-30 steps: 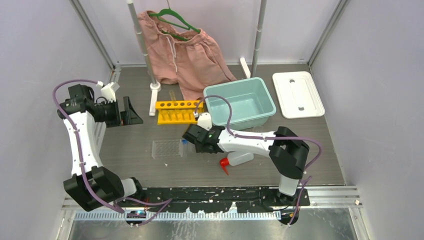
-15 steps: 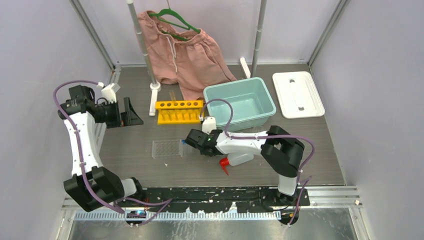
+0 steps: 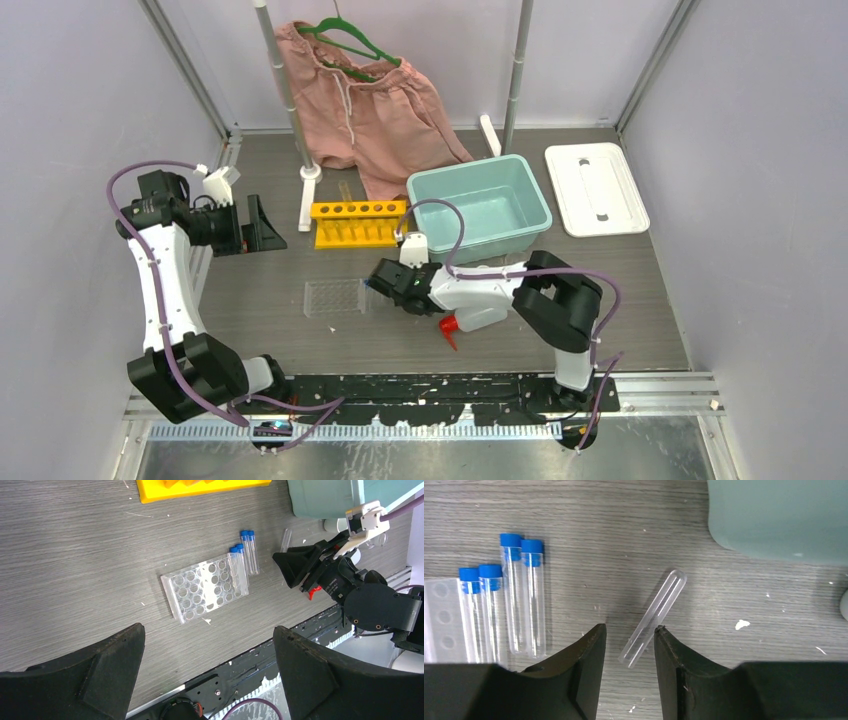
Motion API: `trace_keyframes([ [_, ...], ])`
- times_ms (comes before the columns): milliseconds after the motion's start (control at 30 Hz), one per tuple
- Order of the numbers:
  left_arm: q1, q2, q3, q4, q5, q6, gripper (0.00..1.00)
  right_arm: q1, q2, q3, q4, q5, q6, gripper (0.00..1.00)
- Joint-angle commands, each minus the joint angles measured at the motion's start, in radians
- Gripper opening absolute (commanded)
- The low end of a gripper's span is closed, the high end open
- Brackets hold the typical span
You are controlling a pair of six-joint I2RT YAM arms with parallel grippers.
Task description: Organize the chemistry lab equipment
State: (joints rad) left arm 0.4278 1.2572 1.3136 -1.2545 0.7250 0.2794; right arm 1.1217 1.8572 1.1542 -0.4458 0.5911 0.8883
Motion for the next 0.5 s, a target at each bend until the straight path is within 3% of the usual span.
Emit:
trace_keyframes([
  [0,0.008,-0.005,0.017,0.001,0.005,0.019,1.00,-0.006,0.029,0.041,0.039,-0.005,-0.013,0.44],
  [167,0.008,-0.005,0.016,0.004,0.007,0.016,1.00,-0.005,0.037,0.047,0.043,-0.013,-0.022,0.38],
  [367,0.009,-0.004,0.008,0.010,0.018,0.011,1.00,-0.032,0.061,0.071,0.010,-0.016,-0.013,0.38],
  [467,0.008,-0.004,0.004,0.014,0.017,0.012,1.00,-0.043,0.065,0.086,0.008,-0.014,-0.010,0.45],
])
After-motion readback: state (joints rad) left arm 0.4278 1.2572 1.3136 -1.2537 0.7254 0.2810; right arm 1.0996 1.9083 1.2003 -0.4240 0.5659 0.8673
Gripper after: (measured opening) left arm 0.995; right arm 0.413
